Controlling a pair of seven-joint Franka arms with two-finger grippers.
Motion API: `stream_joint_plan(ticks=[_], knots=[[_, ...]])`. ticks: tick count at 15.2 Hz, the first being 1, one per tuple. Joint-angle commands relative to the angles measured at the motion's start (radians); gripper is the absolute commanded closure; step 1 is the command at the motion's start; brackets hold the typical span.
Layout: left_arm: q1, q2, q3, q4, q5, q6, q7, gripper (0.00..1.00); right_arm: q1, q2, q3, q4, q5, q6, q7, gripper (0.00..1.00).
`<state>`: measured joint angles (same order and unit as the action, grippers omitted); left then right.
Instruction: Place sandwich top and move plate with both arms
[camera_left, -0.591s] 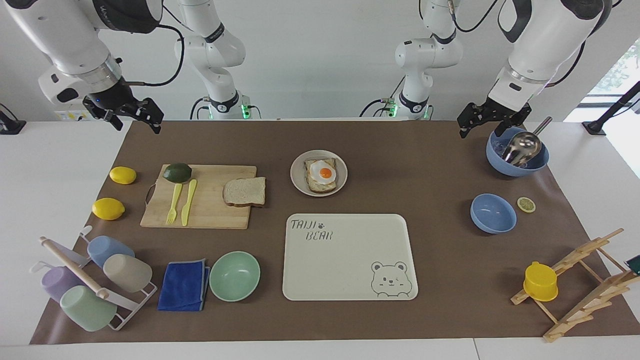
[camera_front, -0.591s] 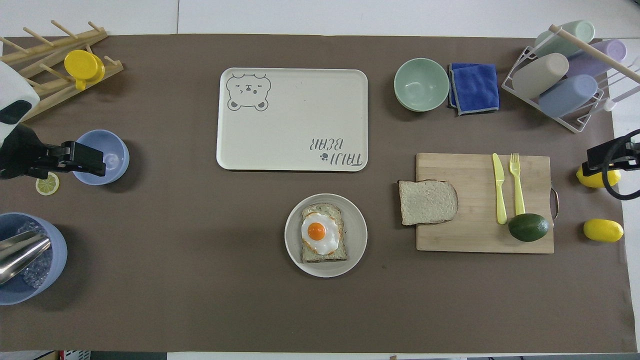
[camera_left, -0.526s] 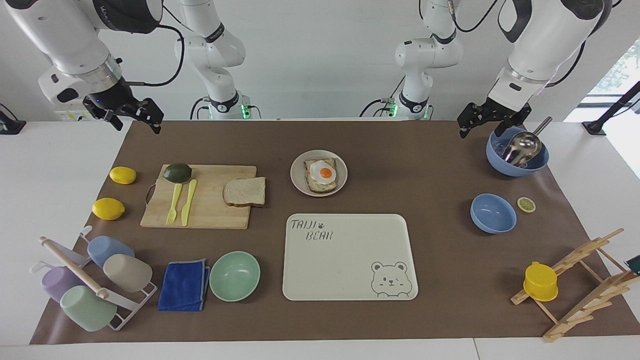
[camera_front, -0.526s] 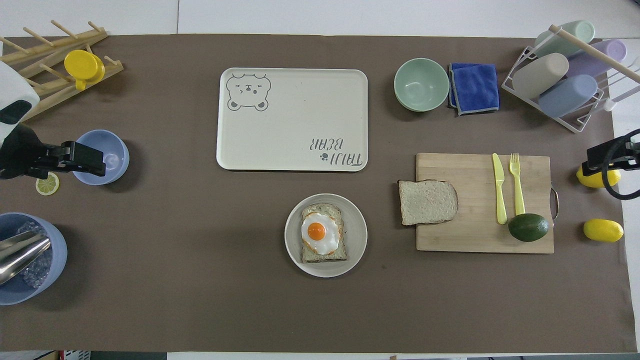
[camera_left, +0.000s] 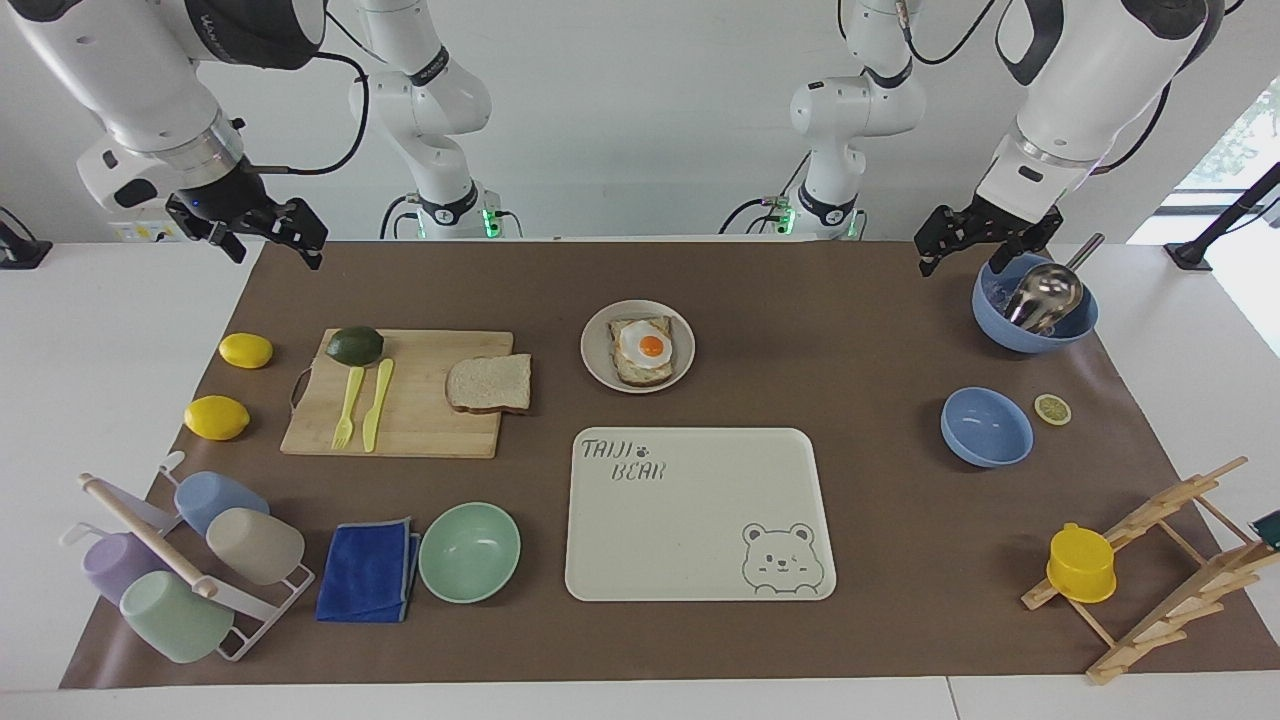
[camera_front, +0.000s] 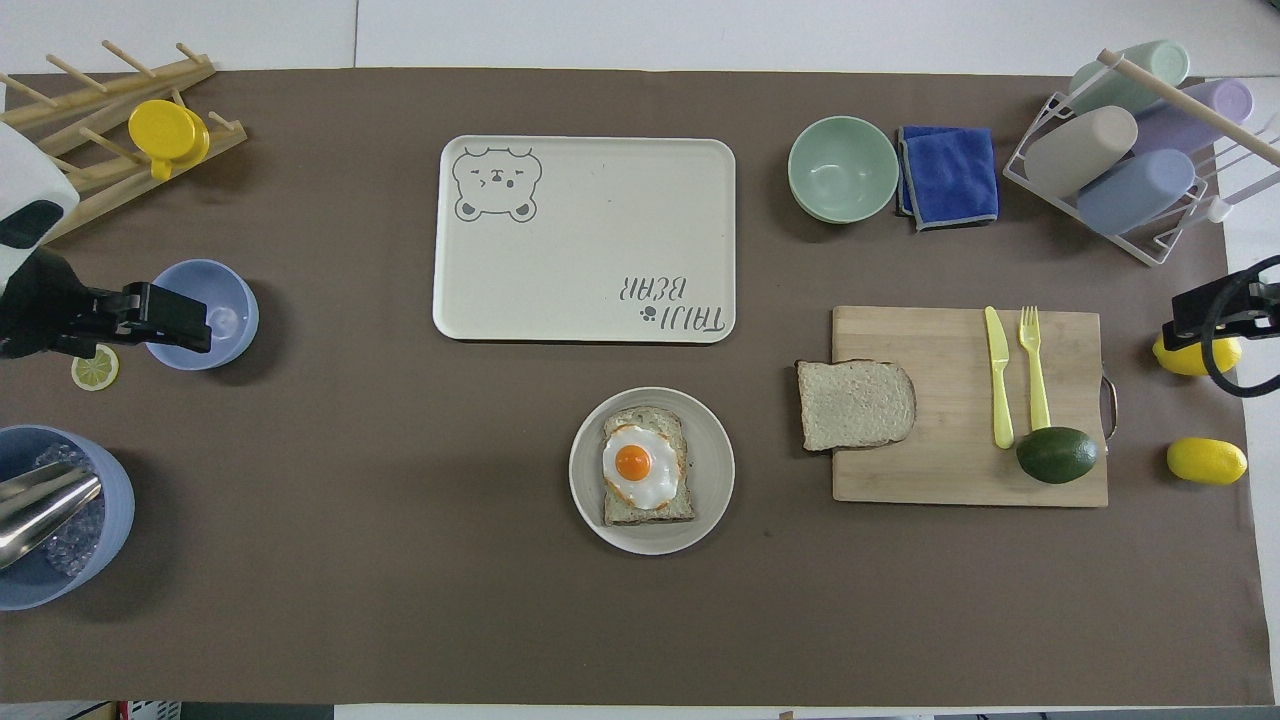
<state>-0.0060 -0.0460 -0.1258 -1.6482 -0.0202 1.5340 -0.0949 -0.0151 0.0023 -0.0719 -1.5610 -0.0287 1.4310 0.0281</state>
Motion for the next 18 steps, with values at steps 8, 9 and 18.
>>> stream_joint_plan(ticks=[8,9,18], knots=[[0.011,-0.02,-0.005,-0.016,0.013,-0.008,0.009,0.0,0.049,-0.005,0.012,-0.046,0.012,0.113,-0.047,0.0],[0.009,-0.022,-0.005,-0.016,0.013,-0.008,0.009,0.0,0.081,0.007,0.012,-0.051,0.009,0.115,-0.022,0.0],[0.011,-0.022,-0.005,-0.016,0.014,-0.008,0.009,0.0,0.411,0.32,0.014,-0.028,-0.086,0.252,0.473,0.0]])
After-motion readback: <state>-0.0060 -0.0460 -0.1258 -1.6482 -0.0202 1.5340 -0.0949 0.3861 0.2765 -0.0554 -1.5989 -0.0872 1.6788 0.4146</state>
